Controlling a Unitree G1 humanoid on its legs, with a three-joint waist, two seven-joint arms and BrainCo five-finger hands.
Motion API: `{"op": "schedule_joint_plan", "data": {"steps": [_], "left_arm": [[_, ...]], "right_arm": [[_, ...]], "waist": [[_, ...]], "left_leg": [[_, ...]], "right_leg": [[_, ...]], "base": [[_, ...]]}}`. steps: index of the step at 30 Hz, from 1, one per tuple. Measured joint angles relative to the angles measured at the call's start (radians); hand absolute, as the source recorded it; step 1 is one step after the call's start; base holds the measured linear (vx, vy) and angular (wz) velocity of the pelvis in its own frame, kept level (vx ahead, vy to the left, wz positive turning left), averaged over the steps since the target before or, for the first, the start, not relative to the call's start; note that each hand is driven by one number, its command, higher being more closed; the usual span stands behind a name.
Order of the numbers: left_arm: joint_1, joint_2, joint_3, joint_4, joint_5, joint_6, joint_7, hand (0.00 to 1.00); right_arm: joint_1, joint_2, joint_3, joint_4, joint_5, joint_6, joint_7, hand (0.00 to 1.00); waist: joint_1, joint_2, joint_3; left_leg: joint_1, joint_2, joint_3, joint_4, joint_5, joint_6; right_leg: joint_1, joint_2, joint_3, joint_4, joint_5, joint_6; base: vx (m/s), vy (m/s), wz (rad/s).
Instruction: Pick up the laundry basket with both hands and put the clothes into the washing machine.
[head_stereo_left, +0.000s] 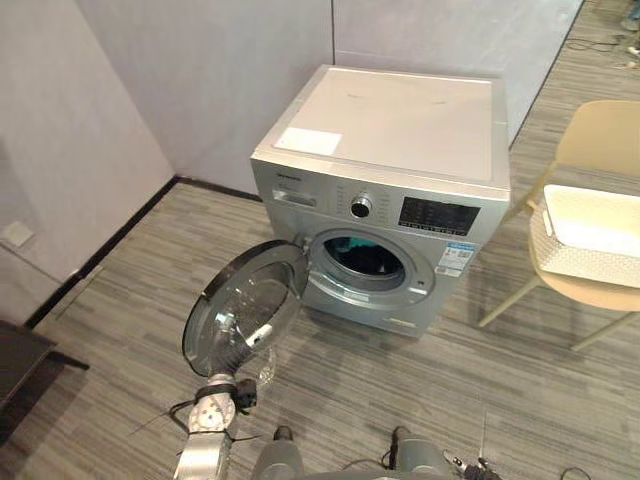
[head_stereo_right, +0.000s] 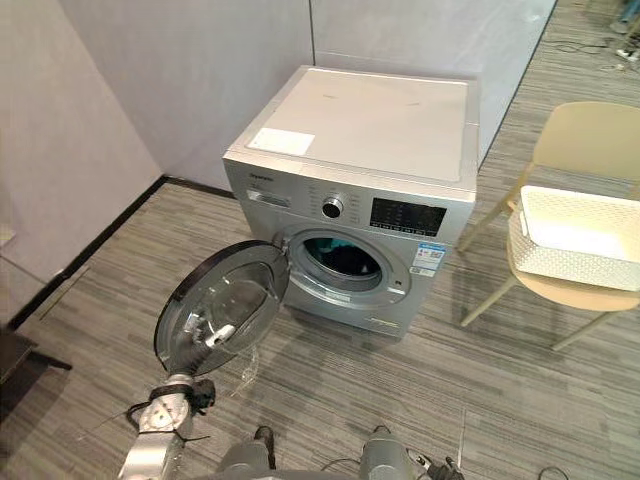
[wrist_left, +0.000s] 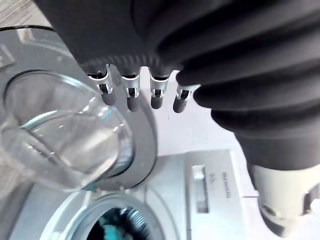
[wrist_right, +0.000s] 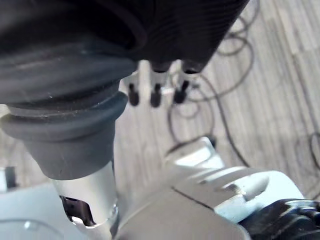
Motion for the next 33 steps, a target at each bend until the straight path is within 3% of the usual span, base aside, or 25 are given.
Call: {"op": "schedule_joint_plan", "data": {"steps": [1, 4, 5, 6, 8, 11, 14, 16, 17, 19, 20, 25, 30, 33], "left_arm": [[0.003, -0.002, 0.002, -0.018, -0.003, -0.005, 0.009, 0.00], [-0.013, -0.003, 0.005, -0.064, -0.010, -0.015, 0.038, 0.00], [-0.031, -0.003, 0.005, -0.072, -0.014, -0.017, 0.049, 0.00], [-0.069, -0.001, 0.005, -0.072, -0.023, -0.021, 0.057, 0.00], [-0.107, 0.014, 0.022, -0.067, -0.029, -0.026, 0.088, 0.00], [-0.139, 0.056, 0.042, -0.067, -0.034, -0.032, 0.116, 0.00], [-0.235, 0.134, 0.094, -0.063, -0.033, -0.037, 0.144, 0.00], [-0.288, 0.169, 0.129, -0.042, -0.021, -0.039, 0.171, 0.00], [-0.335, 0.199, 0.153, 0.005, -0.018, -0.038, 0.187, 0.00], [-0.408, 0.248, 0.174, 0.088, -0.015, -0.033, 0.206, 0.00], [-0.452, 0.272, 0.184, 0.137, -0.016, -0.029, 0.209, 0.00], [-0.721, 0.398, 0.188, 0.435, -0.036, -0.009, 0.222, 0.00], [-0.858, 0.373, 0.196, 0.685, -0.031, 0.027, 0.174, 0.00], [-0.863, 0.336, 0.255, 0.722, -0.033, 0.028, 0.152, 0.00]], "right_arm": [[0.007, -0.002, 0.001, -0.008, 0.000, -0.002, 0.000, 0.00], [0.016, 0.023, 0.011, -0.017, 0.001, -0.007, 0.000, 0.00], [0.023, 0.027, 0.011, -0.019, 0.001, -0.008, 0.000, 0.00], [0.027, 0.025, 0.011, -0.016, 0.001, -0.008, -0.001, 0.00], [0.023, 0.020, 0.011, -0.004, 0.002, -0.008, -0.007, 0.00], [0.023, 0.020, 0.011, 0.000, 0.001, -0.007, -0.014, 0.00], [0.015, 0.023, 0.001, 0.004, 0.000, -0.004, -0.013, 0.00], [0.009, 0.026, 0.000, 0.006, 0.001, -0.004, -0.010, 0.00], [0.007, 0.030, -0.001, 0.008, 0.001, -0.004, -0.007, 0.00], [0.005, 0.035, -0.003, 0.006, 0.002, -0.005, 0.002, 0.00], [0.005, 0.036, -0.003, 0.003, 0.001, -0.005, 0.004, 0.00], [-0.025, 0.051, 0.001, -0.007, 0.008, -0.005, 0.006, 0.00], [-0.036, 0.060, 0.019, -0.046, 0.032, -0.004, 0.008, 0.00], [-0.037, 0.068, 0.019, -0.052, 0.057, -0.001, 0.008, 0.00]], "waist": [[0.000, 0.006, -0.005], [-0.006, -0.031, -0.046], [-0.007, -0.041, -0.058], [-0.005, -0.031, -0.063], [-0.003, -0.035, -0.064], [-0.002, -0.036, -0.066], [-0.003, -0.052, -0.077], [-0.004, -0.061, -0.079], [-0.005, -0.069, -0.078], [-0.008, -0.077, -0.073], [-0.013, -0.077, -0.072], [-0.030, -0.107, -0.050], [-0.031, -0.117, -0.022], [-0.020, -0.123, -0.012]], "left_leg": [[0.003, 0.003, -0.011, -0.015, 0.013, -0.023], [0.027, -0.006, 0.045, -0.165, 0.028, -0.045], [0.037, -0.007, 0.055, -0.210, 0.053, -0.078], [0.031, -0.006, 0.052, -0.248, 0.081, -0.116], [0.035, -0.017, 0.053, -0.290, 0.124, -0.103], [0.028, -0.036, 0.072, -0.294, 0.126, -0.103], [-0.044, -0.057, 0.127, -0.292, 0.171, -0.110], [-0.076, -0.065, 0.150, -0.304, 0.199, -0.108], [-0.087, -0.069, 0.169, -0.317, 0.221, -0.109], [-0.102, -0.069, 0.186, -0.326, 0.234, -0.097], [-0.114, -0.060, 0.197, -0.325, 0.236, -0.096], [-0.164, -0.016, 0.226, -0.326, 0.234, -0.098], [-0.178, 0.026, 0.261, -0.322, 0.226, -0.109], [-0.178, 0.043, 0.273, -0.306, 0.214, -0.115]], "right_leg": [[-0.001, 0.006, -0.005, 0.003, -0.003, 0.004], [0.000, -0.015, -0.016, -0.068, 0.010, 0.018], [-0.001, -0.018, -0.023, -0.102, 0.014, 0.016], [0.000, -0.014, -0.034, -0.127, 0.020, 0.018], [0.018, -0.014, -0.041, -0.170, 0.041, 0.038], [0.040, -0.023, -0.023, -0.256, 0.046, 0.036], [-0.008, -0.055, 0.015, -0.344, 0.148, 0.060], [-0.035, -0.061, 0.036, -0.387, 0.195, 0.055], [-0.052, -0.063, 0.052, -0.418, 0.237, 0.058], [-0.073, -0.056, 0.057, -0.445, 0.308, 0.028], [-0.090, -0.042, 0.065, -0.455, 0.374, 0.009], [-0.146, 0.001, 0.083, -0.486, 0.432, 0.020], [-0.184, 0.044, 0.085, -0.505, 0.519, 0.014], [-0.190, 0.059, 0.085, -0.504, 0.538, 0.010]], "base": [[-0.03, 0.007, 0.19], [0.03, 0.000, 0.39], [0.09, 0.026, 0.54], [0.08, 0.037, 0.46], [0.03, 0.053, 0.21], [0.08, 0.132, -0.07], [0.10, 0.143, -0.21], [0.14, 0.049, -0.30], [0.18, 0.032, -0.37], [0.15, 0.008, -0.28], [0.14, -0.008, -0.22], [0.11, -0.037, -0.21], [0.01, -0.004, -0.32], [-0.01, 0.021, -0.22]]}}
